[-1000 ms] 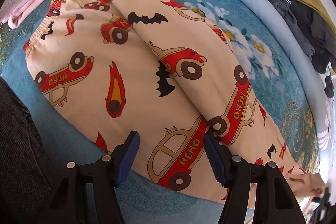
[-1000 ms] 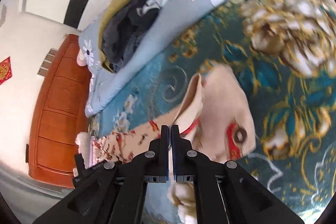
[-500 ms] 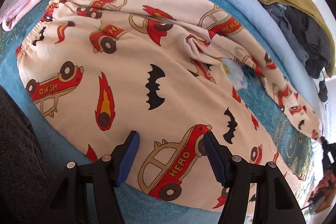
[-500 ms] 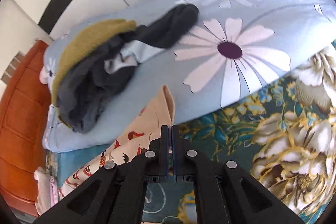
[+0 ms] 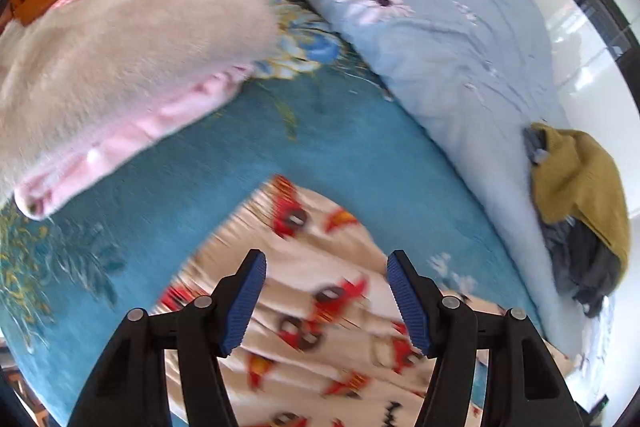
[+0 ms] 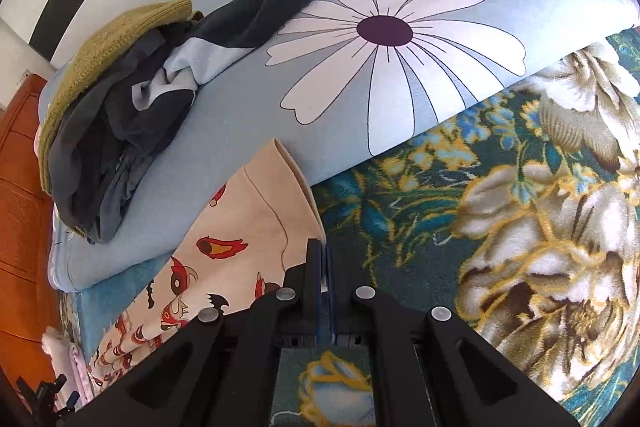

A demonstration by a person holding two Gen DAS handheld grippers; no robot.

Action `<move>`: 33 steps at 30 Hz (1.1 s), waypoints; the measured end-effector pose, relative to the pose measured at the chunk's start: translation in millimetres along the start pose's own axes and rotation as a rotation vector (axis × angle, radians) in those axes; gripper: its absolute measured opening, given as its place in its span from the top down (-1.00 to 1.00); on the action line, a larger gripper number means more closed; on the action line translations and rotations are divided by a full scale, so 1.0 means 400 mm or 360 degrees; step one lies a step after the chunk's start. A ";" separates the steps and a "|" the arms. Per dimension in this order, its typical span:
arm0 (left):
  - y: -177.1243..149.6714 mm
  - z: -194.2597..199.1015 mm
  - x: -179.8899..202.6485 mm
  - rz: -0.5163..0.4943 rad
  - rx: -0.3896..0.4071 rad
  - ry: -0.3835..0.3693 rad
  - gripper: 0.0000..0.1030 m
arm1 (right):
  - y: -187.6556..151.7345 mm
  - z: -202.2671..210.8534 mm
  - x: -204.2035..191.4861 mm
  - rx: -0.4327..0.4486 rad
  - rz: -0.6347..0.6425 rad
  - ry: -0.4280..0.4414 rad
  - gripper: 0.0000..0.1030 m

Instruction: Fold clothes

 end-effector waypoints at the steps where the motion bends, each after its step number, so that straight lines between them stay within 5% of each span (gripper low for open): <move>1: 0.024 -0.029 -0.026 0.0017 -0.0046 0.0026 -0.29 | -0.006 -0.003 -0.001 0.0001 -0.0007 -0.0035 0.95; 3: 0.070 -0.087 -0.075 0.0047 -0.0138 0.0070 -0.26 | -0.020 -0.011 -0.005 -0.0003 -0.0019 -0.0108 0.95; 9: 0.081 -0.203 -0.081 -0.0036 -0.0254 -0.0039 0.06 | -0.049 -0.035 -0.032 -0.0067 0.0016 -0.0248 0.95; 10: 0.080 -0.203 -0.077 -0.0061 -0.0231 -0.0050 0.14 | -0.050 -0.033 -0.036 -0.0068 0.0023 -0.0261 0.95; 12: 0.076 -0.201 -0.059 -0.0145 -0.0193 -0.0025 0.61 | -0.051 -0.029 -0.043 -0.0072 0.0037 -0.0287 0.95; 14: 0.070 -0.196 -0.031 -0.0281 -0.0154 0.0066 0.79 | -0.051 -0.025 -0.050 -0.0072 0.0050 -0.0313 0.95; 17: 0.083 -0.147 -0.007 -0.0386 -0.0047 0.0097 0.87 | -0.040 -0.001 -0.070 -0.0038 0.0099 -0.0322 0.95; 20: 0.111 -0.039 -0.028 -0.0284 0.0195 -0.0116 0.90 | -0.011 0.064 -0.089 0.0110 0.0129 -0.0291 0.95; 22: 0.122 -0.016 -0.021 -0.0291 0.0261 -0.0112 0.90 | 0.014 0.122 -0.097 0.0252 0.0130 -0.0257 0.96; 24: 0.131 -0.062 -0.004 -0.0357 0.0179 0.0061 0.90 | 0.040 0.180 -0.105 0.0394 0.0132 -0.0223 1.00; 26: 0.139 -0.126 -0.007 -0.0335 0.0054 0.0140 0.83 | 0.078 0.148 -0.108 0.0349 0.0086 -0.0249 1.00; 29: 0.130 -0.154 -0.026 -0.0254 -0.0065 0.0073 0.79 | 0.051 0.081 -0.083 0.0208 0.0044 -0.0306 1.00; 31: 0.115 -0.129 -0.038 -0.0231 -0.0089 0.0003 0.49 | 0.013 0.053 -0.074 0.0151 0.0047 -0.0312 1.00; 32: 0.107 -0.110 -0.044 -0.0227 -0.0090 -0.0034 0.06 | -0.003 0.046 -0.072 0.0128 0.0064 -0.0294 1.00; 33: 0.098 -0.089 -0.050 -0.0228 -0.0090 -0.0065 -0.13 | -0.017 0.041 -0.071 0.0103 0.0083 -0.0292 1.00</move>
Point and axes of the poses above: each gripper's, at about its wrist camera, not at the fingertips, and z roughly against the way its jaws point, x to its right, y to its top, the point moved 1 cm from there along -z, roughly the way its jaws point, and after that the axes turned 8 degrees about -x, right-handed, at the moved point
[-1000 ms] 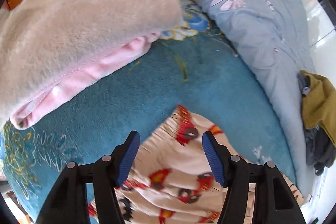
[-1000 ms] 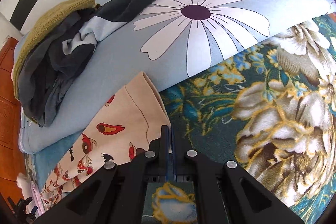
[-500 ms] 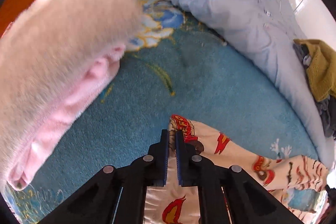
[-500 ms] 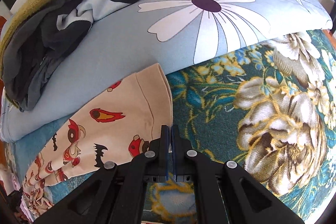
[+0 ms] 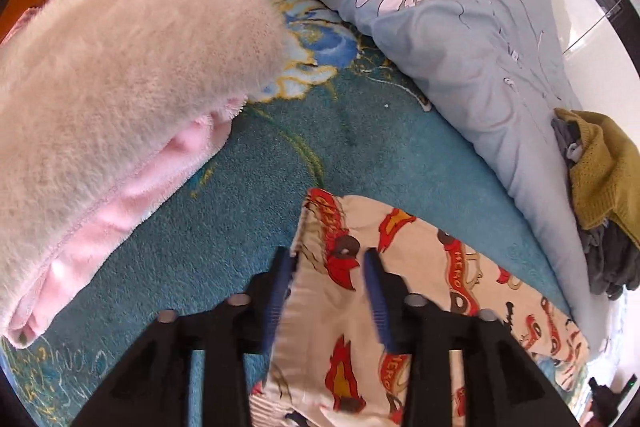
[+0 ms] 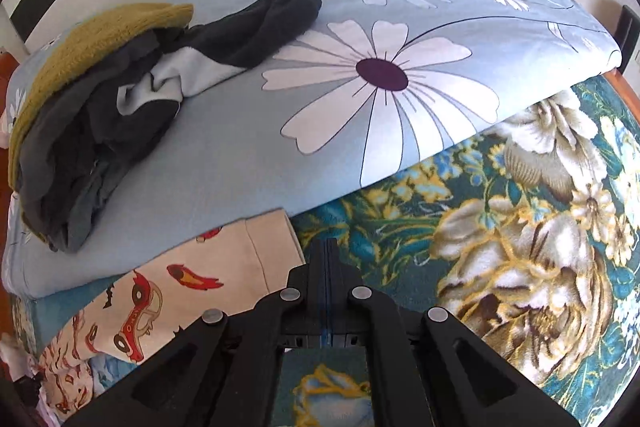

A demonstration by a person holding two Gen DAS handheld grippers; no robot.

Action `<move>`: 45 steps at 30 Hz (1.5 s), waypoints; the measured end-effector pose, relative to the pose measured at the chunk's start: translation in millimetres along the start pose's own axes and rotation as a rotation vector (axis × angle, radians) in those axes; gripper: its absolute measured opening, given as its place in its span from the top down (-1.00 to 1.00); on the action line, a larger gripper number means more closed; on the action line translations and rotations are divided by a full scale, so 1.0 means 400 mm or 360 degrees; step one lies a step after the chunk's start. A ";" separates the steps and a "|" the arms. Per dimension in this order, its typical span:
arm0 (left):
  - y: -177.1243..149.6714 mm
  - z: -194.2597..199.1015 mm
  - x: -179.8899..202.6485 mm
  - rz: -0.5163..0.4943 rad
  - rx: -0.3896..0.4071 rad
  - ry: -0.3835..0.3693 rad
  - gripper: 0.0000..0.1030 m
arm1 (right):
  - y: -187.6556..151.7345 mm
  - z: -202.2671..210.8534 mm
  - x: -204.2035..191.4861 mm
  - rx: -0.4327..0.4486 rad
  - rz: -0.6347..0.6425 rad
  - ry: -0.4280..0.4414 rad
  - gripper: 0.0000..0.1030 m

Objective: Fold clothes
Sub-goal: 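Fold the leg hems toward the waistband with the right gripper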

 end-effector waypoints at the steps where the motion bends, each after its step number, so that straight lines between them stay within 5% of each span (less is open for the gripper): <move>1: -0.011 0.021 -0.004 -0.0002 0.0002 -0.0031 -0.15 | -0.012 -0.002 0.003 -0.0018 0.0012 -0.0010 1.00; 5: -0.099 0.097 -0.035 -0.0067 -0.0016 -0.0127 -0.24 | -0.061 0.008 0.054 -0.0078 -0.0022 0.0073 1.00; 9: -0.215 0.108 -0.096 -0.0119 -0.0100 -0.0055 -0.26 | -0.134 0.039 0.149 -0.0130 -0.0108 0.0142 1.00; 12: -0.279 0.072 -0.159 -0.0021 -0.0206 -0.0018 -0.25 | -0.209 0.064 0.216 -0.0174 -0.0194 0.0228 1.00; 15: -0.313 0.039 -0.185 0.0058 -0.0247 -0.0111 -0.22 | -0.290 0.081 0.279 -0.0233 -0.0317 0.0344 0.99; 19: -0.308 0.036 -0.177 0.0053 -0.0223 -0.0214 -0.22 | -0.399 0.098 0.332 -0.0273 -0.0514 0.0492 0.35; 26: -0.288 0.012 -0.163 0.0030 -0.0278 -0.0264 0.21 | -0.518 0.070 0.307 -0.0326 -0.0660 0.0753 0.29; 27: -0.284 0.014 -0.167 0.0047 -0.0271 -0.0254 0.52 | -0.526 0.067 0.304 -0.0320 -0.0692 0.0783 0.29; 29: -0.281 0.012 -0.180 0.0095 -0.0256 -0.0263 0.64 | -0.543 0.061 0.302 -0.0316 -0.0768 0.0848 0.29; 36: -0.273 0.040 -0.161 0.0078 -0.0193 -0.0207 0.79 | -0.587 0.044 0.286 -0.0305 -0.0930 0.0959 0.38; 38: -0.269 0.061 -0.161 0.0094 -0.0163 -0.0200 0.81 | -0.582 0.037 0.280 -0.0290 -0.0957 0.0912 0.96; 45: -0.296 0.155 -0.203 0.0067 -0.0030 -0.0190 0.82 | -0.528 0.136 0.258 -0.0145 -0.0697 0.0915 0.98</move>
Point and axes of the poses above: each gripper's, at about its wrist camera, not at the fingertips, and z roughly against the way its jaws point, x to its right, y to its top, the point moved 1 cm from there along -z, roughly the way its jaws point, and after that the axes turned 8 degrees about -x, right-handed, at the moved point
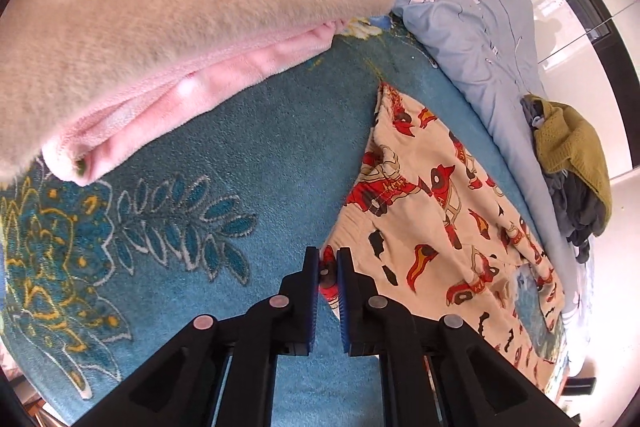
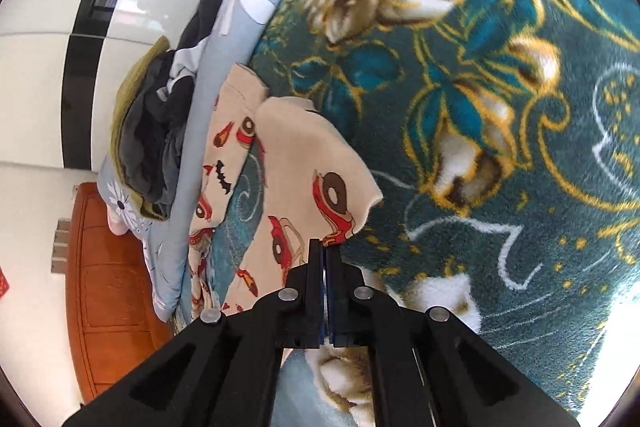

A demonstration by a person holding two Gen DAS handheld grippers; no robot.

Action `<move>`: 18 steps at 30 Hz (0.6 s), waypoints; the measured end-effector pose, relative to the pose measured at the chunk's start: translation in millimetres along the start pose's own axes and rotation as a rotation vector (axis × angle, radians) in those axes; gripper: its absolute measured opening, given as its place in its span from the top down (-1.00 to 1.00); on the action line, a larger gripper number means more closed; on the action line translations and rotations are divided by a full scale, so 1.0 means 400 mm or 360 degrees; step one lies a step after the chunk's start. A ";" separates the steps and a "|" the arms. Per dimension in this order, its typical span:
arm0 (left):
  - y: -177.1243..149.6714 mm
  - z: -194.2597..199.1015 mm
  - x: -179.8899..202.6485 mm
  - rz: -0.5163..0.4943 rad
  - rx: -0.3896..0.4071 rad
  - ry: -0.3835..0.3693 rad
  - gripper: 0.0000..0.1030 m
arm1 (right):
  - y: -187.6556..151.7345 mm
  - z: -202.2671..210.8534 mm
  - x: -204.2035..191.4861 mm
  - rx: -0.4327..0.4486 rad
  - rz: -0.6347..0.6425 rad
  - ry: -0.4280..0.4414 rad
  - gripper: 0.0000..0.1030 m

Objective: Fold clothes
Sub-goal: 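Fold the leg hems toward the waistband with the right gripper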

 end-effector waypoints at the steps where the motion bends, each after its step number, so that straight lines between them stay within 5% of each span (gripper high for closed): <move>1: -0.002 0.006 -0.009 -0.0009 0.0016 0.0009 0.82 | -0.003 0.019 -0.013 0.0002 0.0060 -0.0005 0.98; 7: -0.036 -0.040 -0.064 -0.0019 -0.0042 0.0143 0.82 | -0.067 0.019 0.055 -0.0120 0.0165 -0.0228 0.98; 15: -0.044 -0.062 -0.086 0.0102 -0.0061 0.0091 0.74 | -0.054 0.017 0.087 -0.0180 0.0157 -0.0234 0.95; 18: -0.039 -0.044 -0.083 0.0094 -0.0063 0.0106 0.67 | -0.016 0.067 0.079 -0.0097 0.0209 -0.0302 0.95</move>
Point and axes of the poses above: each gripper's, at about its wrist camera, not at the fingertips, and z roughly against the way its jaws point, x to its right, y to its top, the point moved 1 cm from there along -z, roughly the way its jaws point, and after that the axes turned 8 degrees about -x, right-handed, at the moved point
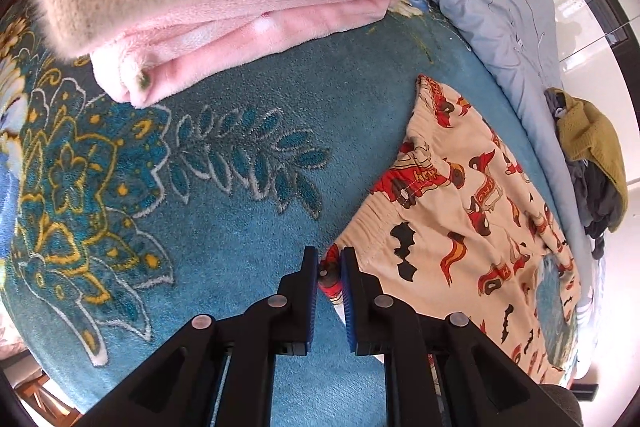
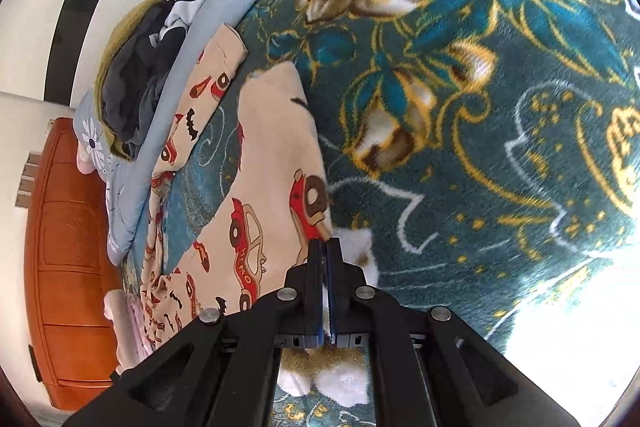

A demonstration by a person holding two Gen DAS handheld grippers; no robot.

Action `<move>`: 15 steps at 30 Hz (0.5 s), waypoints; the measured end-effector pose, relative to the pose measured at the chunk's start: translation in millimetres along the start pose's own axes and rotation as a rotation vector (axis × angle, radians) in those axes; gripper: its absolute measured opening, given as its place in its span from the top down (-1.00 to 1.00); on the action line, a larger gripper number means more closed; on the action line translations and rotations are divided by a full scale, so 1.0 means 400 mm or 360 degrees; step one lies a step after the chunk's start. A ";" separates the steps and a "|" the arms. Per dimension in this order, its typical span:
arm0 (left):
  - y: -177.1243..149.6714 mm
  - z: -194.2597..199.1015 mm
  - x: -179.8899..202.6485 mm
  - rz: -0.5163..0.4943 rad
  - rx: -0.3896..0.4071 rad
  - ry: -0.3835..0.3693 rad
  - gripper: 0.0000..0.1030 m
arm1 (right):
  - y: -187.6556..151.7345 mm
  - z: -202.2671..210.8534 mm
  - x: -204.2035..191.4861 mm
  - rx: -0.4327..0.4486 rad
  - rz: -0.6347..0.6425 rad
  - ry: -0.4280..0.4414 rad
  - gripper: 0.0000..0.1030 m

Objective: Fold clothes
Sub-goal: 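Fold the leg hems toward the waistband with the right gripper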

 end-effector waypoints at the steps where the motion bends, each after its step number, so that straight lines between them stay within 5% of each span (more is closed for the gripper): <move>1: 0.003 0.010 0.002 -0.0005 0.0022 0.0064 0.68 | 0.020 0.017 0.001 0.0051 0.0011 -0.0039 0.95; 4: 0.018 0.049 0.023 -0.0039 0.0084 0.0204 0.66 | 0.097 0.039 -0.014 0.0157 0.0035 -0.0072 0.86; 8: 0.039 0.119 0.106 -0.0108 0.0190 0.0329 0.65 | 0.213 -0.034 -0.115 0.0158 0.0092 0.0087 0.86; 10: 0.051 0.152 0.187 -0.0157 0.0243 0.0322 0.59 | 0.265 -0.093 -0.173 0.0133 0.0088 0.0171 0.86; 15: 0.032 0.158 0.464 -0.0360 0.0284 0.0131 -0.01 | 0.368 -0.219 -0.229 0.0096 -0.0071 0.0261 0.69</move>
Point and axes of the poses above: each gripper's, at about its wrist camera, not at the fingertips, and z roughly against the way its jaws point, x to its right, y to its top, the point moved 1 cm from there along -z, roughly the way its jaws point, and after that the axes turned 8 degrees about -x, right-handed, at the moved point
